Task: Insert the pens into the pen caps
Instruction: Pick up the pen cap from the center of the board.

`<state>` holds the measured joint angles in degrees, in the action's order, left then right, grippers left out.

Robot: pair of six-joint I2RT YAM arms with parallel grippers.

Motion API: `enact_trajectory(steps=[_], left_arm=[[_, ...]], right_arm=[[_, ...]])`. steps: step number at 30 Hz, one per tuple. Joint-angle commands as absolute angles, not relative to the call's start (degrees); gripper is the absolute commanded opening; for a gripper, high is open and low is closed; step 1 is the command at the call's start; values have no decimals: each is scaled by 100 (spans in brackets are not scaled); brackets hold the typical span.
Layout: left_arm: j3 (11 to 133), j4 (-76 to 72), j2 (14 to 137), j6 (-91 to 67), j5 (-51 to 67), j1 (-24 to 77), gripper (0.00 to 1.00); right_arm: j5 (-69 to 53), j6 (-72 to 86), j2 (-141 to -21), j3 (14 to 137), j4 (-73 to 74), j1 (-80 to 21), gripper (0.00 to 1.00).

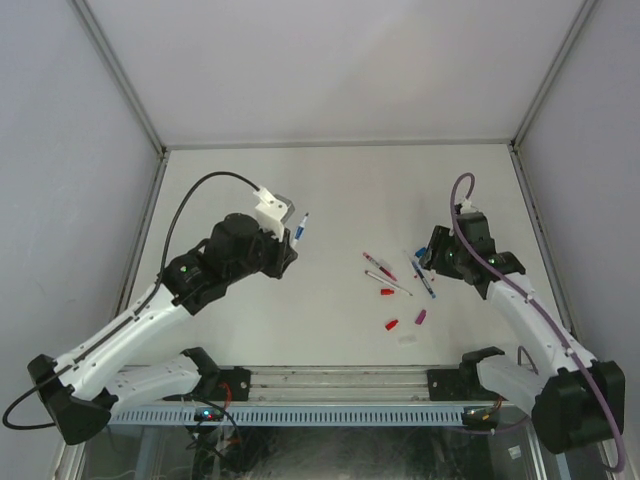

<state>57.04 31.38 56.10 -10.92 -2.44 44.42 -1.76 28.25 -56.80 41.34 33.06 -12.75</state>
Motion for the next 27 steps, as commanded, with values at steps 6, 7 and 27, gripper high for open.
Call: enact_trajectory(steps=[6, 7, 27], left_arm=[[5620, 3042, 5110, -829, -1079, 4307, 0], [5634, 3118, 5173, -834, -1161, 4307, 0], [5695, 3371, 5482, -799, -1151, 4210, 0]], right_arm=[[255, 2491, -7356, 5104, 2922, -1222, 50], [290, 2461, -7582, 5226, 2912, -1217, 50], [1708, 5478, -9358, 6323, 3365, -1219, 52]])
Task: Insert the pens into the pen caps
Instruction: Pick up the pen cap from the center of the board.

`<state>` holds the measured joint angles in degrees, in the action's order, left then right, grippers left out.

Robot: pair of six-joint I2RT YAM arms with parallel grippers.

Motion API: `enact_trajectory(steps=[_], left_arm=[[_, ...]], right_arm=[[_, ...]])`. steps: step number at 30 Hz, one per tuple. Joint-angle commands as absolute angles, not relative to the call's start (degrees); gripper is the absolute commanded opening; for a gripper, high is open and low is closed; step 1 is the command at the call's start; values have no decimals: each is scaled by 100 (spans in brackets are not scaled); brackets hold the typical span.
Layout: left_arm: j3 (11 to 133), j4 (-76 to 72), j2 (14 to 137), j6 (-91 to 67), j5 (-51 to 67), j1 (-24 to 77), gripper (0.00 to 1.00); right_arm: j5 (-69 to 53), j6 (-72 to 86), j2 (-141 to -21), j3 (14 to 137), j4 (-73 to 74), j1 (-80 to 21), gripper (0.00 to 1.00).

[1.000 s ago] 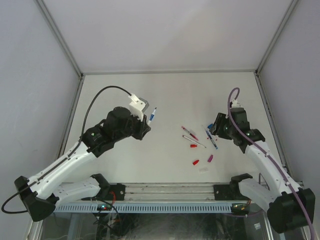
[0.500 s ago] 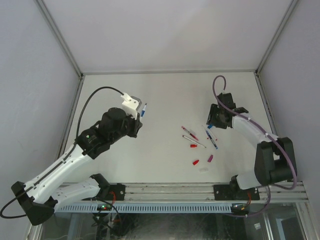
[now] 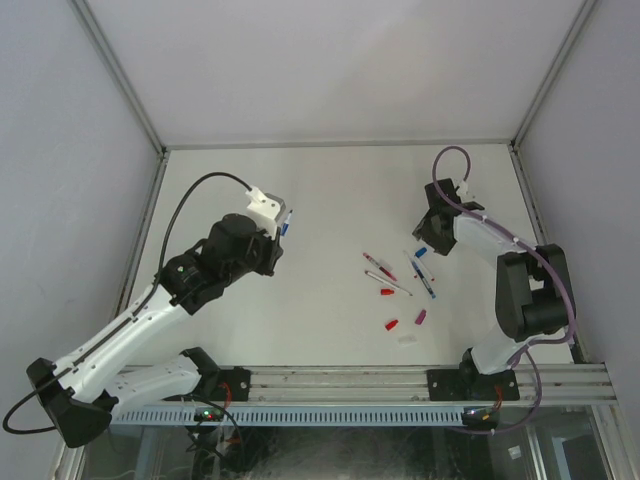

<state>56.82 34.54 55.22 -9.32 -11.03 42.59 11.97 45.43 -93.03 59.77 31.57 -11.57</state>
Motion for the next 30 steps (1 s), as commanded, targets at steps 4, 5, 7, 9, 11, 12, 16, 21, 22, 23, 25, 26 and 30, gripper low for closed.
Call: enact_trajectory(steps=[4, 5, 7, 9, 11, 12, 16, 21, 22, 23, 25, 26, 30], left_arm=[[5682, 3384, 5492, -789, -1149, 4201, 0], [5686, 3391, 5507, -791, -1148, 4201, 0], [5691, 3411, 5535, -783, -1151, 4201, 0], [5693, 3421, 5559, -782, -1155, 4201, 0], [5700, 3419, 5584, -780, -1137, 4196, 0], [5702, 3421, 5600, -783, -1126, 4196, 0], [5722, 3443, 5665, -765, -1074, 4192, 0], [5731, 3467, 5681, -755, -1091, 4197, 0], [5730, 3457, 5679, -755, -1094, 4189, 0], [5730, 3457, 5690, -751, -1098, 4184, 0], [5746, 3465, 5727, -748, -1085, 4175, 0], [5749, 3471, 5737, -747, -1089, 4179, 0], [5744, 3505, 5710, -743, -1180, 4168, 0]], right_arm=[[1662, 5650, -9656, 6492, 3504, -1272, 52], [1636, 5665, -9751, 6528, 3536, -1284, 51], [1554, 5656, -9919, 6583, 3550, -1292, 50], [1503, 5657, -10041, 6610, 3559, -1296, 49], [1508, 5673, -10116, 6610, 3555, -1307, 48], [1511, 5677, -10148, 6608, 3551, -1309, 48], [1529, 5669, -10248, 6609, 3542, -1318, 47], [1573, 5639, -10362, 6609, 3564, -1352, 42], [1562, 5616, -10389, 6612, 3554, -1353, 38], [1526, 5582, -10415, 6610, 3525, -1349, 35], [1463, 5535, -10482, 6609, 3485, -1345, 28], [1426, 5523, -10516, 6607, 3468, -1345, 25], [1401, 5511, -10598, 6614, 3454, -1345, 15]])
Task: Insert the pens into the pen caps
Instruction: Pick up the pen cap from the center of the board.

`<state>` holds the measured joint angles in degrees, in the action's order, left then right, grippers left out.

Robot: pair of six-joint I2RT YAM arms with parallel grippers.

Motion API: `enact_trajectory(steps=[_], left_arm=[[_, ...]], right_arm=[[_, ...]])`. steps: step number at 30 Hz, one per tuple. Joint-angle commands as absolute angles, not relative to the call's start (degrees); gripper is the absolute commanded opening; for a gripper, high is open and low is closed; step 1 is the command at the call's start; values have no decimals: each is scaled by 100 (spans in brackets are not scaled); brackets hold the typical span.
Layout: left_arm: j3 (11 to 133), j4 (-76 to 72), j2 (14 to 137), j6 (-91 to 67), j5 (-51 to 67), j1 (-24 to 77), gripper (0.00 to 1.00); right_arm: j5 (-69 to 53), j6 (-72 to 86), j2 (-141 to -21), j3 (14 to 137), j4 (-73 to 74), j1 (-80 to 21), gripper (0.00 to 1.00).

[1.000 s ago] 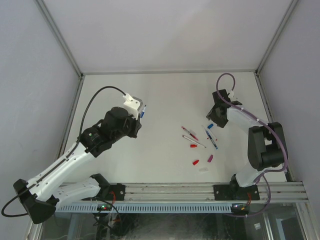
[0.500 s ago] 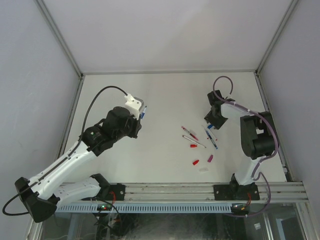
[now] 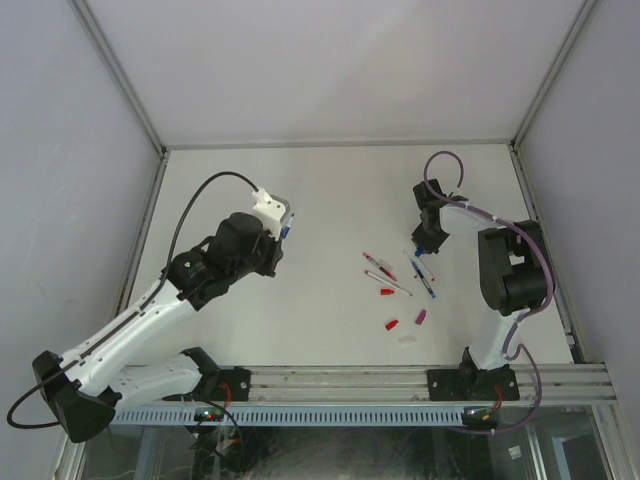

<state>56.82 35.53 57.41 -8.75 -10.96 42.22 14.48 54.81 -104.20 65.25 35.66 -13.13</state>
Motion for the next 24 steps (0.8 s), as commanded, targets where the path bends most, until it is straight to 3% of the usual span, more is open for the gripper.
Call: enact_trajectory(steps=[1, 4, 13, 24], left_arm=[[5740, 3499, 5698, -747, -1193, 4168, 0], [5737, 3498, 5691, -747, -1221, 4141, 0], [5710, 3496, 5590, -801, -1389, 4099, 0], [5473, 3047, 5049, -1312, -772, 3121, 0]], right_arm=[[1412, 5494, -10598, 6610, 3456, -1337, 11], [1448, 5434, -10539, 6610, 3475, -1304, 1], [1910, 4695, -9404, 6487, 3425, -1167, 0], [-982, 2053, -7669, 5551, 1491, -2014, 0]])
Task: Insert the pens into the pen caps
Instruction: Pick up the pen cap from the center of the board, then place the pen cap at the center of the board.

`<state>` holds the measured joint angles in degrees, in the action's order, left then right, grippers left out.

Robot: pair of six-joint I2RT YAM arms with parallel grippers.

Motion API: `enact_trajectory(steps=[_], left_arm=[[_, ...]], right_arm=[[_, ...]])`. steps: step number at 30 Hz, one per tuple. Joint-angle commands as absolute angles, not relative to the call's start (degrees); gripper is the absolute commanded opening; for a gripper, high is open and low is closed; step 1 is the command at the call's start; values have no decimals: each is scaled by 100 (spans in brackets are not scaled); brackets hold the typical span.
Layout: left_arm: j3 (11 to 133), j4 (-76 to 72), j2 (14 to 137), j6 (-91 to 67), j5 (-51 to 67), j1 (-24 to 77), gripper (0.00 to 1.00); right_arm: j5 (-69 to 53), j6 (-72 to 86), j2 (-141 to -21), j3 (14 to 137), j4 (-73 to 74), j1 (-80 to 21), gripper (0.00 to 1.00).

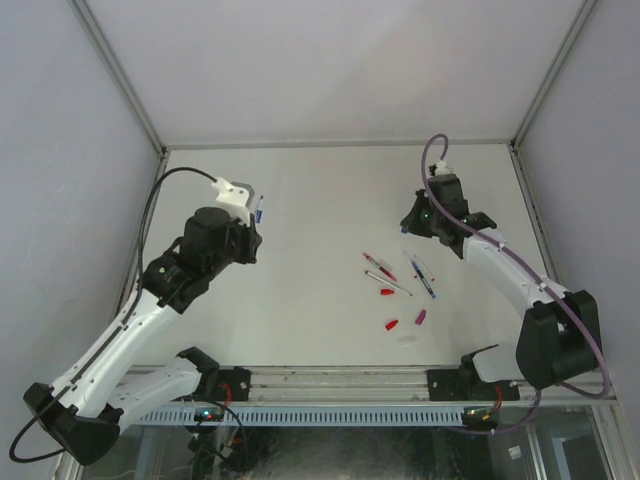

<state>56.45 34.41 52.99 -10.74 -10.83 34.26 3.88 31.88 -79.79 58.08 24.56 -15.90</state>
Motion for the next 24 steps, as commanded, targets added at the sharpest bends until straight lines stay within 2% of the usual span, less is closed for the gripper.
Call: enact_trajectory(steps=[1, 12, 24], left_arm=[[5462, 3040, 5032, -1320, -773, 3073, 0], [5396, 3034, 4834, -1412, -1048, 2876, 0], [5331, 3004, 4649, -1475, -1195, 2621, 0]], right_arm=[[-1240, 1917, -7624, 5525, 1405, -2164, 0], [-2374, 970, -7848, 5511, 872, -3877, 0], [-2869, 575, -8095, 5512, 505, -4471, 0]])
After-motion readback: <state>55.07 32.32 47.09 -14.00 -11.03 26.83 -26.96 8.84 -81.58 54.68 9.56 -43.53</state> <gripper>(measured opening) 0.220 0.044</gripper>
